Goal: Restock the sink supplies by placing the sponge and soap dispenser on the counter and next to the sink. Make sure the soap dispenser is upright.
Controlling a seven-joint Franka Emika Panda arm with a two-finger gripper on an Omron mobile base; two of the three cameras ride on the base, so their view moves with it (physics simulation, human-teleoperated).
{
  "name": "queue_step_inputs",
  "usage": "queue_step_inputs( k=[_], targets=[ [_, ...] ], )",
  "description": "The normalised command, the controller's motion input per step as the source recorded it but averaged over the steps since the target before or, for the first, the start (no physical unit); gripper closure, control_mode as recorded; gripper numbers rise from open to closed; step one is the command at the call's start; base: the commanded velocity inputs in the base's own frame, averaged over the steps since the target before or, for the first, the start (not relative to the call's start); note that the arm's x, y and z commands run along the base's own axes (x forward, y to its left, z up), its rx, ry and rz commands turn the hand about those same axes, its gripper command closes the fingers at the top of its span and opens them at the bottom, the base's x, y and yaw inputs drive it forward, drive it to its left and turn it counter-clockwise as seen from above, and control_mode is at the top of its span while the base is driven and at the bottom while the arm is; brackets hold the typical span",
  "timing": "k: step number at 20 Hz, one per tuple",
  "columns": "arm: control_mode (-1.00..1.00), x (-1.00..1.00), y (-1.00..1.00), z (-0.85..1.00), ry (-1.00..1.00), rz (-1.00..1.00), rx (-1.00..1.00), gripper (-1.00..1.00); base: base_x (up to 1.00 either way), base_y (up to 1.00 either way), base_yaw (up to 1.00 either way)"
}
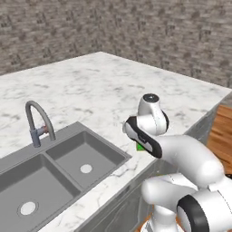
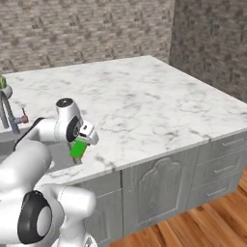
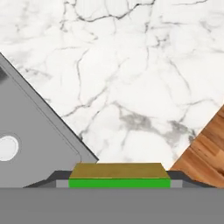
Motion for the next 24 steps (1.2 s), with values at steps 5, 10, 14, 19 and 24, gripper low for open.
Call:
queue_step_inputs(
  k=[5,10,14,19,24],
  targets=[
    [-1.00,0.94,0.15,-0.24,0.19,0.30,0.00,1.00,0.00,0.00,0.00],
    [-1.00,0.97,0.13,-0.36,0.23,0.16,-0.01,1.00,0.00,0.00,0.00],
    [-1.00,0.66,0.01,-0.38,0.08,0.14,0.00,1.00,0.00,0.00,0.00],
    [-1.00,0.25,0.13,-0.62,0.00,0.11,-0.01,1.00,0.00,0.00,0.00],
    [-1.00,0.10,0.22,-0.54,0.00,0.07,-0.01,1.00,0.00,0.00,0.00]
  ],
)
